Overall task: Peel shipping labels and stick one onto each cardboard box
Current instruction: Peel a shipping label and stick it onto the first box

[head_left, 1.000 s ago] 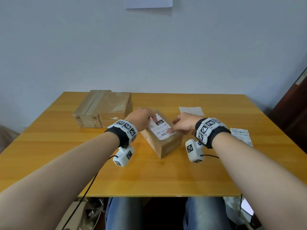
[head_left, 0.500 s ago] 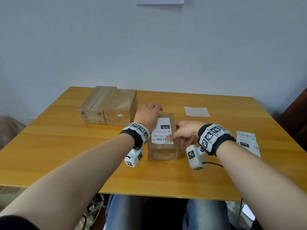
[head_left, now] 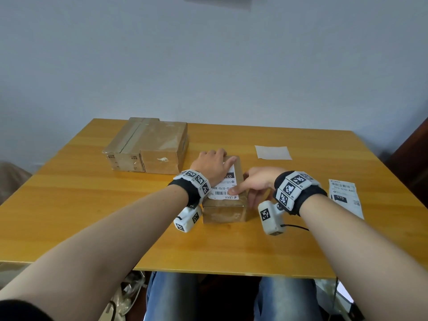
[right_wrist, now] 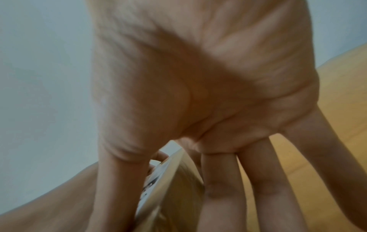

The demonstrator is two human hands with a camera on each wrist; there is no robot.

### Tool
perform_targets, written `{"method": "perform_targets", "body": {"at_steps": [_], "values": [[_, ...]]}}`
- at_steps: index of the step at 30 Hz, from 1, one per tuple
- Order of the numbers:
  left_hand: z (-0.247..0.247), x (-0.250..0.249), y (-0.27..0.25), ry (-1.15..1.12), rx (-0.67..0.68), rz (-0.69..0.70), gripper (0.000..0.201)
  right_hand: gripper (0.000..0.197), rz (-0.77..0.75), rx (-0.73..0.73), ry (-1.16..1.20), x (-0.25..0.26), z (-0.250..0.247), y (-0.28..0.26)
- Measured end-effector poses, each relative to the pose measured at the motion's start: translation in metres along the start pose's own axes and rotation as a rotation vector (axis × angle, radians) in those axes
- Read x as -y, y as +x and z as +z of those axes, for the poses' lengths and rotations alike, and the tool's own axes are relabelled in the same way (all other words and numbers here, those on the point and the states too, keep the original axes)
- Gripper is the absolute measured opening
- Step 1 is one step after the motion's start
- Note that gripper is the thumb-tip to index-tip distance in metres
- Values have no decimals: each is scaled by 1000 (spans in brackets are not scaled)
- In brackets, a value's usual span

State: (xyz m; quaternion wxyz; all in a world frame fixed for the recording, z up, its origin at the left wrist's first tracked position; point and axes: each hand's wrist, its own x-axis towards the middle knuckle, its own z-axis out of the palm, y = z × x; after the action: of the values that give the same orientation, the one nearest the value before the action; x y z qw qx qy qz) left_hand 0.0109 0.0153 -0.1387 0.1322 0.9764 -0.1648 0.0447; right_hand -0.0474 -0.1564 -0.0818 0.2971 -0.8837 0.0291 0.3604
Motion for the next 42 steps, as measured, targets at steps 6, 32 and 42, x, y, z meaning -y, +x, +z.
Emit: {"method": "perform_targets", "body": {"at_steps": [6,32,42], "values": [[3,-1,-2,59,37,4,113,63,21,-4,-40,-1,0,0],[19,12,31,189,37,-16,95,61,43,125,-154,9,-11,12],[13,10,39,114,18,-96,55,26,-61,68,-171,19,-11,-7]]}}
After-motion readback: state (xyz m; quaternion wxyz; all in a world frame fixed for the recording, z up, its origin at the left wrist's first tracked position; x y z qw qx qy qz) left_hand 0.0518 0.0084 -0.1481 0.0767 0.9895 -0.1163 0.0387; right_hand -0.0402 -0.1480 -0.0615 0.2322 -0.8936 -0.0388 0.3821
